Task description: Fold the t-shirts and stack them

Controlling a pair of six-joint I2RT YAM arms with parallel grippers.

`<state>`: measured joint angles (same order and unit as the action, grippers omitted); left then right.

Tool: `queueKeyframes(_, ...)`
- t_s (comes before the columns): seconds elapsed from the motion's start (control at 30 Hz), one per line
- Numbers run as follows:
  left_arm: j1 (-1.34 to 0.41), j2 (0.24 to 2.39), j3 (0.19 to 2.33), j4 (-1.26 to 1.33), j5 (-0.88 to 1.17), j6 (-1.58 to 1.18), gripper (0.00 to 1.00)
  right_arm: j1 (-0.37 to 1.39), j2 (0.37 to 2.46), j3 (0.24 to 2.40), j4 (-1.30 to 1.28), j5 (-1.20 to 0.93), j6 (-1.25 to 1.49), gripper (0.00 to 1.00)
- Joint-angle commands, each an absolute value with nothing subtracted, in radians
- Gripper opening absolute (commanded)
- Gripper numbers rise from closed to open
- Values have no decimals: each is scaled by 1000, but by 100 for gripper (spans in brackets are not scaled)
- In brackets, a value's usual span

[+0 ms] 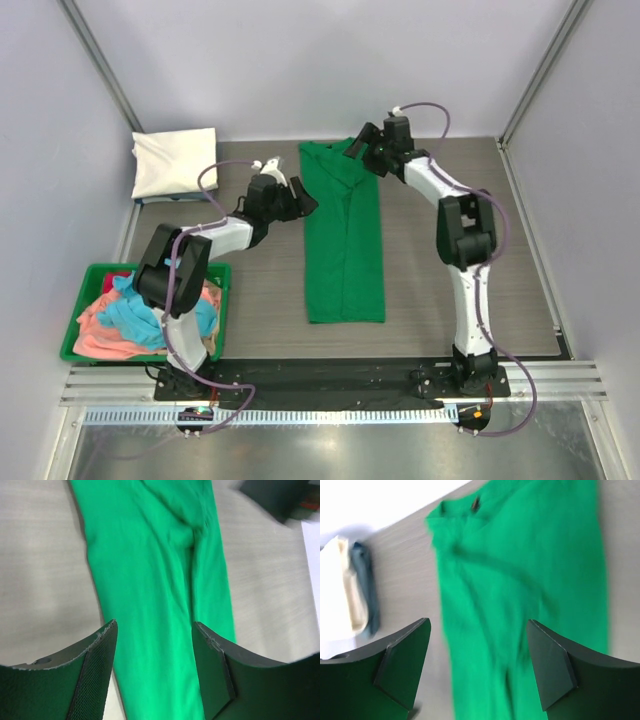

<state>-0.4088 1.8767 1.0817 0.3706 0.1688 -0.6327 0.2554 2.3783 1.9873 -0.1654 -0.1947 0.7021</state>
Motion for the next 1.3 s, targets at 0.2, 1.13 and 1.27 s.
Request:
queueKeyframes(0.2, -575, 1580, 908, 23, 8, -750, 62, 236, 1579, 1110, -218, -81, 664, 82)
queueKeyframes(1.13, -1045, 1390, 643, -379, -376, -1267, 56, 569, 956, 287, -288, -75, 902, 57)
queueKeyframes(1.27, -1049, 1423, 638, -351, -357, -1278, 54, 571, 994, 265, -252, -84, 905, 51)
